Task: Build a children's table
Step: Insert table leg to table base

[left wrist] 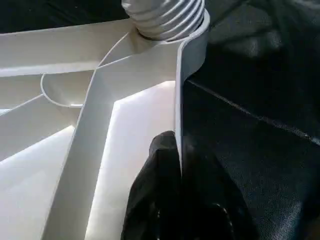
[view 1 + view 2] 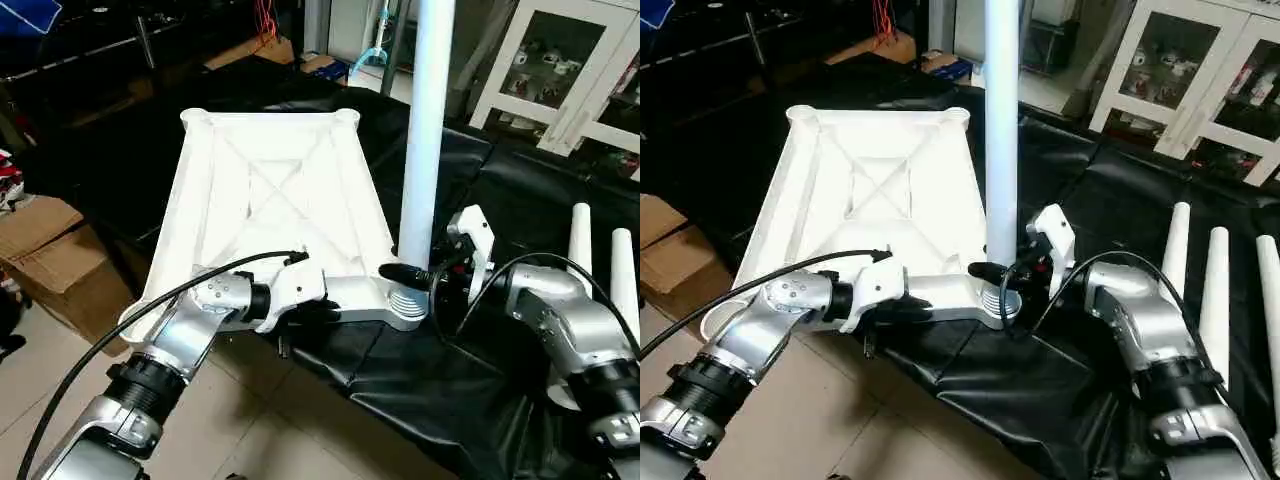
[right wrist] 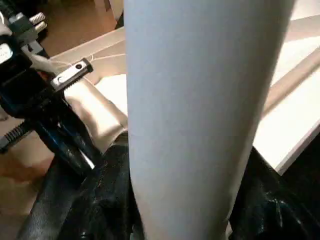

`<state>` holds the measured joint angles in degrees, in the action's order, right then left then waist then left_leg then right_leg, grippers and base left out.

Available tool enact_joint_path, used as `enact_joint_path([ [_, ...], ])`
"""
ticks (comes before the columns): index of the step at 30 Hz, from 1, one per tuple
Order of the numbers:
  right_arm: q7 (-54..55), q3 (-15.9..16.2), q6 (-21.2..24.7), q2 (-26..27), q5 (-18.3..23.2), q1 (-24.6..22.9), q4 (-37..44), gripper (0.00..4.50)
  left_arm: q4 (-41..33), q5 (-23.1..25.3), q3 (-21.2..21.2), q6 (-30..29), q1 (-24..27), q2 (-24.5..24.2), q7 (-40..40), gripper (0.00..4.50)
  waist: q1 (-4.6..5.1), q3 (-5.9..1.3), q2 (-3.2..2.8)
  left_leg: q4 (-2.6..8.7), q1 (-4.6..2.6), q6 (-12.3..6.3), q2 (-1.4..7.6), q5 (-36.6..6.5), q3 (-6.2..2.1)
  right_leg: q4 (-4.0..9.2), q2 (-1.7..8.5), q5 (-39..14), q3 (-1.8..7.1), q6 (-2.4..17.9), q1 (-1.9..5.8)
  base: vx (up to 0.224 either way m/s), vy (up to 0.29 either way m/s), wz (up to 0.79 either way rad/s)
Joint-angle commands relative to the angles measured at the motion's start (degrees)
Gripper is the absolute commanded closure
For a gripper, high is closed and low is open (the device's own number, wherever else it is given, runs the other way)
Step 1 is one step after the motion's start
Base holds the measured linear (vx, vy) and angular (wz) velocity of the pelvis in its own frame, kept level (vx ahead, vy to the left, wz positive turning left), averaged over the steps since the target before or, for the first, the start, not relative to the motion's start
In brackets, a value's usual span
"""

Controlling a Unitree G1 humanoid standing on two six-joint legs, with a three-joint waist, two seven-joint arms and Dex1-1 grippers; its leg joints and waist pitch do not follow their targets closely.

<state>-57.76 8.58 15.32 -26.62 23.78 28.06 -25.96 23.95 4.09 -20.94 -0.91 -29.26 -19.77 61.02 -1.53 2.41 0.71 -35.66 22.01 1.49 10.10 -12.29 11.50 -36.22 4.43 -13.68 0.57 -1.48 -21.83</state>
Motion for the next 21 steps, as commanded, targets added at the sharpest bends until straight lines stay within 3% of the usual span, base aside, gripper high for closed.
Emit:
enact_joint_path([
  [1,-0.61,2.02,1.35,1.65,-1.57,-1.35,-3.02,2.62,-0.49,-0.35,-0.40,0.87,-0.48,0.29,0.37,4.50,-0.13,-3.23,-0.27,4.07,-1.49,-5.35,3.12,-1.93,-1.26,2.78,2.89,13.23,0.71,20.29,2.20,0.000,0.000,0.00],
  [21,0.93,-9.26,-0.84,4.60,3.73,-9.48,-4.37,2.62,-0.63,-0.39,-0.22,1.20,-0.49,-0.09,0.35,4.50,-0.58,-3.42,-0.77,4.14,-1.56,-5.31,3.15,-1.73,-1.30,2.75,2.97,15.42,0.65,20.24,2.15,0.000,0.000,0.00],
])
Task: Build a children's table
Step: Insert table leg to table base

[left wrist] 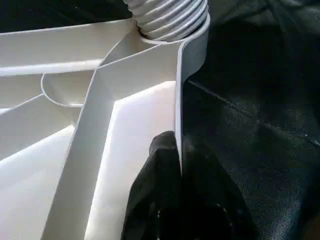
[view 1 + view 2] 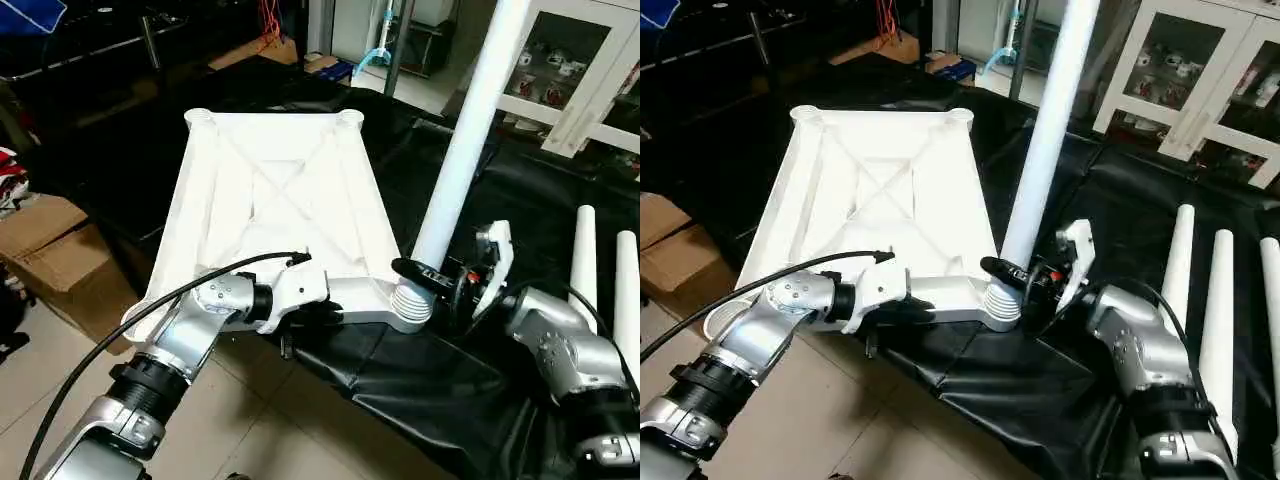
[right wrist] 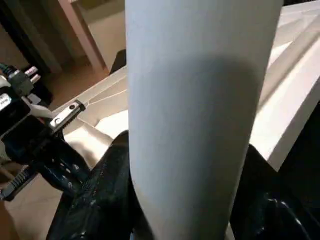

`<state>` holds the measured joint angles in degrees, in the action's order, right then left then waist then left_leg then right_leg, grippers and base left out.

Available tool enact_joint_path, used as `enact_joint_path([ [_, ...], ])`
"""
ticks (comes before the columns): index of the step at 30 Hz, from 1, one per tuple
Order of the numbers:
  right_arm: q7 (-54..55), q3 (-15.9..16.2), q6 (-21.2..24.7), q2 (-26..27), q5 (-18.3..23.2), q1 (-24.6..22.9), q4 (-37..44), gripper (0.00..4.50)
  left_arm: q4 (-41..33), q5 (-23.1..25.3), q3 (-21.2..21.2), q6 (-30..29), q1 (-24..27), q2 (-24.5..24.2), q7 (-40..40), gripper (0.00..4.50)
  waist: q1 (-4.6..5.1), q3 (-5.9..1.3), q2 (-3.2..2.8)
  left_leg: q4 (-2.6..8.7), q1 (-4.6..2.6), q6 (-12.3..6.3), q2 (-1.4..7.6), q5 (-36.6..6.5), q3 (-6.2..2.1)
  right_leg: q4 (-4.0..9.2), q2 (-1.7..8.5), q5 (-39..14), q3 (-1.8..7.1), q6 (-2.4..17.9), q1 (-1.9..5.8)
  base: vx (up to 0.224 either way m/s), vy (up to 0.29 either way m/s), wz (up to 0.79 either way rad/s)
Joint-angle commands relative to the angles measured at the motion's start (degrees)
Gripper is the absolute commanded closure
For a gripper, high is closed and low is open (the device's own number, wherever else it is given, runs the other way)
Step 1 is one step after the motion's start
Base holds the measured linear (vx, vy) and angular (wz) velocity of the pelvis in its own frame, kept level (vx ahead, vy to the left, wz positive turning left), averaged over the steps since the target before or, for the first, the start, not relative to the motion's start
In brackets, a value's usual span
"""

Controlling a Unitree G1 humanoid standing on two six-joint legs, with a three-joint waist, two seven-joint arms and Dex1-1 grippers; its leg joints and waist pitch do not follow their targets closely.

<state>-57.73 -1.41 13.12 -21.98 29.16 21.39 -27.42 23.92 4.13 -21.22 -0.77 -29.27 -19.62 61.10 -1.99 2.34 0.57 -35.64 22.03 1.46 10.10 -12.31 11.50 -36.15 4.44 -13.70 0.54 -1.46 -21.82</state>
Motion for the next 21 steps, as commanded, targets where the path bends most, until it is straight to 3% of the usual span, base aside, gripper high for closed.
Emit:
enact_joint_path([
  [1,1.01,0.42,1.12,0.08,-1.57,-3.20,-2.70,2.62,-0.62,-0.42,0.06,1.06,-0.47,-0.24,0.27,4.50,-0.11,-3.30,-0.56,4.16,-1.55,-5.24,3.13,-2.08,-1.29,2.73,2.96,15.15,0.69,20.13,2.17,0.000,0.000,0.00],
  [7,1.38,0.29,-1.52,0.93,-2.72,-7.00,-0.76,2.62,-0.77,-0.42,0.01,1.08,-0.40,-0.30,0.33,4.50,-0.12,-3.19,-0.79,4.43,-1.68,-4.50,3.23,-3.83,-1.38,2.98,2.98,13.12,0.66,19.66,2.03,0.000,0.000,0.00],
  [13,3.09,2.34,-7.99,1.69,-7.53,-10.28,0.21,2.62,-0.61,-0.33,-0.04,1.15,-0.59,-0.21,0.26,4.50,-0.04,-3.02,-0.88,4.65,-1.66,-3.67,3.18,-5.12,-1.43,3.18,2.94,12.26,0.66,18.91,1.91,0.000,0.000,0.00],
  [21,3.51,4.26,-9.44,1.89,-9.18,-11.46,0.49,2.62,-0.60,-0.24,-0.15,1.05,-0.67,0.00,0.21,4.50,0.12,-2.81,-0.92,4.92,-1.66,-3.05,3.21,-6.93,-1.49,3.41,2.93,10.78,0.73,18.49,1.86,0.000,0.000,0.00],
])
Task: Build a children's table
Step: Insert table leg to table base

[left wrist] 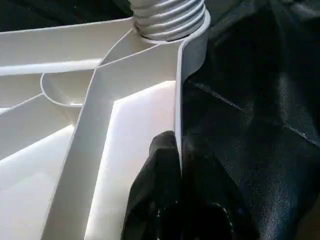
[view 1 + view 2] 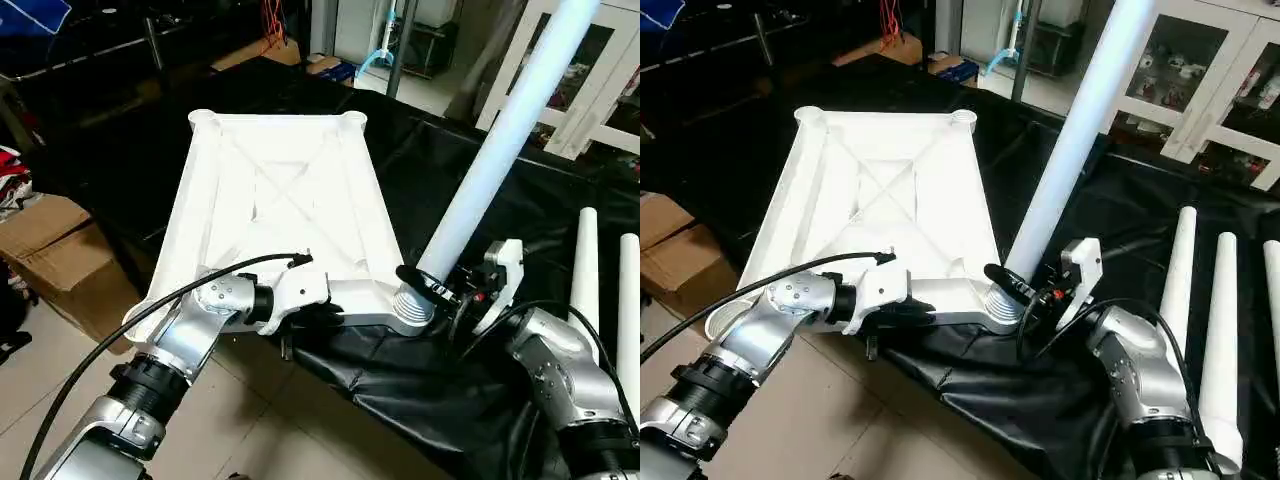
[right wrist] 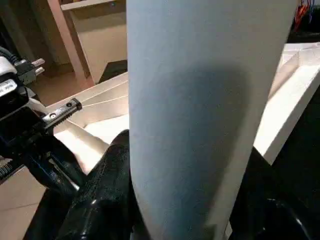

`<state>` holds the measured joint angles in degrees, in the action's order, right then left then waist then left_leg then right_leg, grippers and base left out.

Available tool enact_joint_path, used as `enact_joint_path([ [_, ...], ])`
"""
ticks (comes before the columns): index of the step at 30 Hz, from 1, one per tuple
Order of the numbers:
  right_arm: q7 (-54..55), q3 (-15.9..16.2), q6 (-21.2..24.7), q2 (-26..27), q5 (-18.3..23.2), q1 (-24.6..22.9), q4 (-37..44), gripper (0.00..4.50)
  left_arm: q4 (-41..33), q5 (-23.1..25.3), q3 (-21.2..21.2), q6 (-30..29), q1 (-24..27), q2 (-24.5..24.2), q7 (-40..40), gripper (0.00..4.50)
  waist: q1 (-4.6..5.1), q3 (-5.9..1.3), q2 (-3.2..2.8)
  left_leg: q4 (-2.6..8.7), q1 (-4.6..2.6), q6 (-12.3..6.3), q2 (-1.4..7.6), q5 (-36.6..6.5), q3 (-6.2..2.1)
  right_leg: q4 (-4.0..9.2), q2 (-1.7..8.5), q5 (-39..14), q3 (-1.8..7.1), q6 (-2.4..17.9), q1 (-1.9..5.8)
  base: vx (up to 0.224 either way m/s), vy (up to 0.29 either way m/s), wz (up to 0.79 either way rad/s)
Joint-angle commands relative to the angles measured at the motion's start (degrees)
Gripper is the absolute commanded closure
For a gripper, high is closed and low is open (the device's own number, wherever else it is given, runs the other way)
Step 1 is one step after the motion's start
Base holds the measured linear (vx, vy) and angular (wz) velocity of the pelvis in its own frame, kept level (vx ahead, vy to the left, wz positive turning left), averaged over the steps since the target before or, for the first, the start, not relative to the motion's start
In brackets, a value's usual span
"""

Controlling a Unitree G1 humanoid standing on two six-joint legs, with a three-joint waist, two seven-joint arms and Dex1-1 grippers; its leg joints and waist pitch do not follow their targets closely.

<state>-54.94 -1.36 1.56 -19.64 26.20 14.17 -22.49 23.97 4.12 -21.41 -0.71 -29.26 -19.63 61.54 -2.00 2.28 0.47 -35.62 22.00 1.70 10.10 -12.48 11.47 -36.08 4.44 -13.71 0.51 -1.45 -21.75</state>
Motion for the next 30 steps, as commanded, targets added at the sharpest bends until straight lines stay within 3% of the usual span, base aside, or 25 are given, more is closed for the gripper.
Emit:
enact_joint_path([
  [1,0.71,4.32,1.84,-0.41,-6.43,-4.34,-4.45,2.62,-0.69,-0.23,0.04,0.96,-0.66,0.04,-0.27,4.50,0.12,-2.79,-0.76,4.84,-1.64,-3.38,3.24,-6.71,-1.46,3.35,3.00,10.55,0.80,18.40,1.80,0.000,0.000,0.00],
  [10,2.38,7.04,-3.95,0.75,-10.67,-6.62,-4.22,2.62,-0.78,-0.12,0.09,0.93,-0.52,0.21,-0.78,4.50,0.30,-2.53,-0.68,5.22,-1.65,-2.71,3.35,-8.53,-1.50,3.74,3.00,7.56,0.87,17.57,1.49,0.000,0.000,0.00],
  [15,10.87,3.71,-12.23,5.30,-12.29,-8.52,-7.30,2.62,-0.85,0.32,0.50,1.20,0.00,0.62,-2.78,4.50,0.64,-2.20,-0.55,5.91,-1.68,-0.74,3.40,-13.46,-1.62,4.37,2.96,1.13,1.03,16.32,1.10,0.000,0.000,0.00],
  [19,12.73,2.18,-12.59,6.94,-11.00,-9.56,-7.98,2.62,-0.88,0.33,0.80,1.31,0.42,0.86,-3.66,4.50,0.92,-2.07,-0.81,6.47,-1.84,0.97,3.49,-17.33,-1.82,4.83,2.84,-2.87,1.10,14.98,0.78,0.000,0.000,0.00],
  [23,12.20,3.45,-12.57,7.07,-12.30,-9.78,-9.67,2.62,-0.80,0.22,0.86,1.56,0.81,0.90,-3.88,4.50,1.06,-1.85,-0.97,6.91,-2.15,1.77,3.47,-19.87,-1.85,5.25,2.86,-4.75,1.05,14.39,0.74,0.000,0.000,0.00],
  [24,12.22,3.58,-12.49,7.10,-12.43,-9.70,-9.71,2.62,-0.79,0.17,0.89,1.58,0.86,0.92,-3.89,4.50,1.22,-2.12,-0.90,6.93,-2.36,2.02,3.31,-20.41,-1.83,5.53,2.93,-5.81,1.07,14.06,1.03,0.000,0.000,0.00],
  [26,12.30,3.72,-12.37,7.05,-12.62,-9.59,-9.74,2.62,-0.81,0.14,0.89,1.59,0.91,0.93,-3.91,4.50,1.23,-2.33,-1.11,6.93,-2.20,1.66,3.30,-18.26,-1.92,5.41,3.02,-3.50,1.19,14.06,1.29,0.000,0.000,0.00],
  [27,12.86,3.79,-12.81,7.04,-13.01,-9.17,-10.44,2.62,-0.88,0.23,0.79,1.71,1.16,1.01,-4.07,4.50,1.34,-2.70,-0.98,6.47,-1.97,0.10,3.25,-13.05,-1.83,4.84,2.91,3.86,1.09,14.61,1.63,0.000,0.000,0.00],
  [28,12.93,3.79,-12.87,7.04,-13.04,-9.12,-10.53,2.62,-0.89,0.24,0.77,1.72,1.19,1.01,-4.09,4.50,1.42,-2.74,-0.87,6.29,-1.89,-0.79,3.18,-11.56,-1.73,4.68,2.84,6.39,0.98,14.96,1.71,0.000,0.000,0.00],
  [30,13.26,3.78,-13.04,7.01,-13.32,-8.77,-10.95,2.62,-0.88,0.28,0.67,1.82,1.39,0.98,-4.07,4.50,1.50,-2.76,-0.84,6.32,-1.88,-1.39,3.21,-11.82,-1.70,4.73,2.91,6.27,0.93,15.25,1.78,0.000,0.000,0.00],
])
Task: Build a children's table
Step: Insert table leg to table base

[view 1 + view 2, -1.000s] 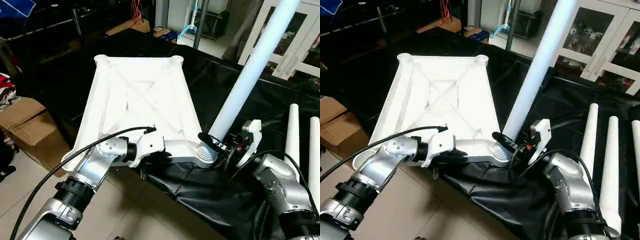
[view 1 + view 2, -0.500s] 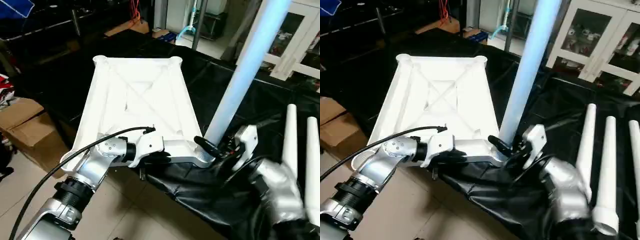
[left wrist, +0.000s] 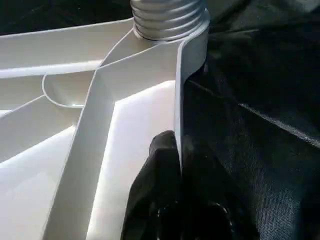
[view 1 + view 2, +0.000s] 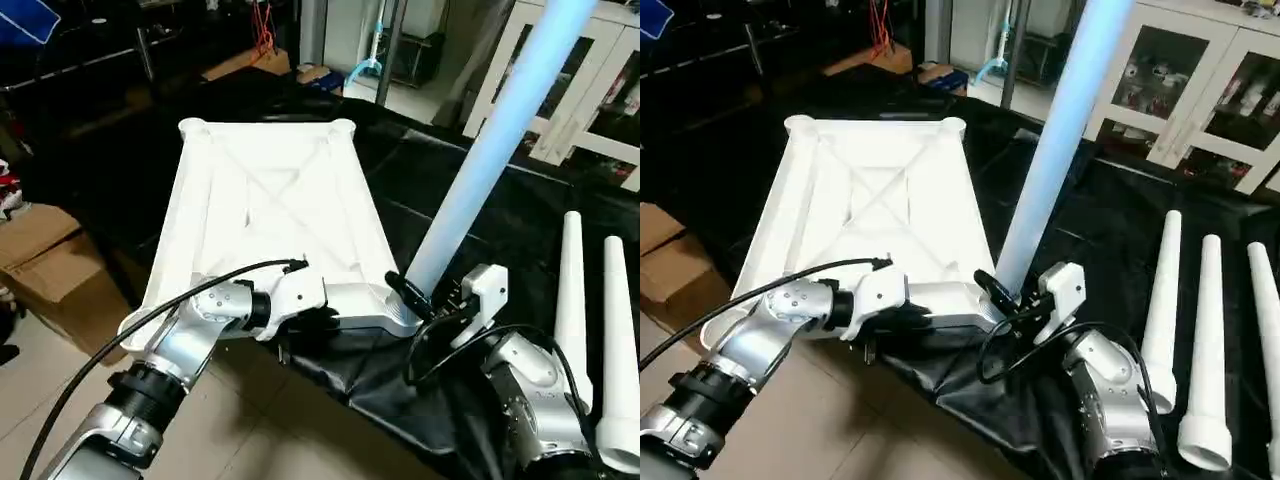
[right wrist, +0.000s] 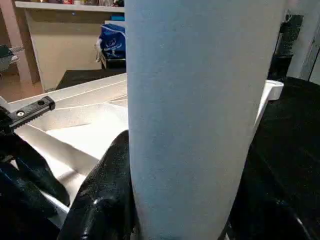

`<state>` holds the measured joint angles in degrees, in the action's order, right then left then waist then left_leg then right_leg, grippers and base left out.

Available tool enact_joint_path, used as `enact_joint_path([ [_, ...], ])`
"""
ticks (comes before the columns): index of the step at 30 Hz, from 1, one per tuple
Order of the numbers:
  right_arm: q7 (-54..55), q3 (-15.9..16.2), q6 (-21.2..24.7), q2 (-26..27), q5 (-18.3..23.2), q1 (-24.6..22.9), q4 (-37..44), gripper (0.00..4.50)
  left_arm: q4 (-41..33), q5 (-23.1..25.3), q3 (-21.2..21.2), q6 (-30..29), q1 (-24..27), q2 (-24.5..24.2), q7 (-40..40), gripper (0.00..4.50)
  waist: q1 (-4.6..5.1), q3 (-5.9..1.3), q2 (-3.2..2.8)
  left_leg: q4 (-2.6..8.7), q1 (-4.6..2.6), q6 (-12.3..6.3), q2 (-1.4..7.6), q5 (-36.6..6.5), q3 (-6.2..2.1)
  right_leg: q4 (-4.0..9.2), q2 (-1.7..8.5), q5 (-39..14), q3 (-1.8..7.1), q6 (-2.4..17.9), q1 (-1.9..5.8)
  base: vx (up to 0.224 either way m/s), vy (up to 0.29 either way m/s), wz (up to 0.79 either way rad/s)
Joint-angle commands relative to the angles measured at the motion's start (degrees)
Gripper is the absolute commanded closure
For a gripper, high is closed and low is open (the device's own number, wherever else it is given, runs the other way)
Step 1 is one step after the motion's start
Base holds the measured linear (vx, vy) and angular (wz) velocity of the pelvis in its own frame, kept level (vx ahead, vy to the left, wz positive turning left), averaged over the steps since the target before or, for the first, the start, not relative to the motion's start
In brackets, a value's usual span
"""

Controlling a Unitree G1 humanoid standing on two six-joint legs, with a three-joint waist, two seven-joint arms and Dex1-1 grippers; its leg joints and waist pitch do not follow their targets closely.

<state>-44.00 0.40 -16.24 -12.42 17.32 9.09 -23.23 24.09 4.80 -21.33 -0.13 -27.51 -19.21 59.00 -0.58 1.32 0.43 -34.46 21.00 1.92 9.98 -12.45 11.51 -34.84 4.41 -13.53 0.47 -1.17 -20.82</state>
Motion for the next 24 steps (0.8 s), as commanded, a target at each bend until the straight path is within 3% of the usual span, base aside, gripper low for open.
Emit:
enact_joint_path([
  [1,2.51,1.99,4.65,-0.36,-4.77,-3.50,-10.53,2.62,-0.93,-0.08,0.39,1.23,-0.24,0.57,-1.75,4.50,0.17,-1.85,-0.54,5.19,-0.96,-1.68,3.40,-12.89,-1.69,3.68,2.99,4.27,0.98,15.10,0.82,0.000,0.000,0.00],
  [4,3.73,2.16,4.26,-0.72,-5.98,-2.85,-11.12,2.62,-0.55,0.69,0.18,1.32,-0.18,0.55,-2.48,4.50,0.40,-1.65,-0.68,5.55,-1.05,-0.80,3.58,-15.66,-1.77,4.09,2.93,-0.92,1.02,14.98,0.49,0.000,0.000,0.00],
  [8,7.99,1.87,5.38,-0.23,-7.52,-1.49,-10.82,2.62,0.85,2.29,0.81,0.27,-0.69,0.98,-6.30,4.50,0.66,-1.60,-0.76,5.77,-1.04,0.52,3.55,-16.80,-1.87,4.23,2.87,-2.97,1.05,14.09,0.30,0.000,0.000,0.00],
  [9,9.55,1.65,5.88,0.07,-7.89,-0.95,-11.03,2.62,1.16,2.67,0.92,-0.68,-0.89,1.22,-7.26,4.50,0.78,-1.72,-0.49,5.66,-1.07,0.70,3.51,-16.63,-1.79,4.24,2.88,-2.91,1.12,13.97,0.32,0.000,0.000,0.00],
  [14,24.27,-0.14,8.36,3.25,-11.02,4.97,-16.44,2.62,3.55,3.44,3.58,-9.21,-3.58,6.56,-17.31,4.50,0.83,-1.97,-0.44,5.22,-1.00,0.67,3.17,-12.41,-1.54,3.92,2.84,0.07,1.19,14.35,0.37,0.000,0.000,0.00],
  [19,42.92,-2.11,10.46,7.39,-12.70,15.03,-27.35,2.63,7.07,-0.36,8.11,-17.08,-8.32,17.80,-28.16,4.50,0.56,-2.45,-0.30,4.42,-0.96,-0.96,2.81,-5.18,-1.21,3.26,2.90,7.96,1.18,15.48,0.88,0.000,0.000,0.00],
  [22,48.44,-3.25,10.52,9.22,-12.50,18.83,-31.01,2.63,9.04,-0.88,8.75,-16.49,-10.32,21.25,-31.45,4.50,0.13,-2.83,-0.21,3.92,-0.77,-2.77,2.60,-0.60,-1.22,2.66,2.71,15.17,1.08,15.63,1.41,0.000,0.000,0.00],
  [24,52.53,-3.72,9.83,10.83,-13.19,22.36,-34.43,2.63,10.84,-0.68,8.99,-15.06,-12.15,23.67,-34.23,4.50,-0.06,-3.14,-0.05,3.45,-0.71,-5.01,2.43,3.09,-1.20,2.14,2.58,21.79,0.97,15.36,1.67,0.000,0.000,0.00],
])
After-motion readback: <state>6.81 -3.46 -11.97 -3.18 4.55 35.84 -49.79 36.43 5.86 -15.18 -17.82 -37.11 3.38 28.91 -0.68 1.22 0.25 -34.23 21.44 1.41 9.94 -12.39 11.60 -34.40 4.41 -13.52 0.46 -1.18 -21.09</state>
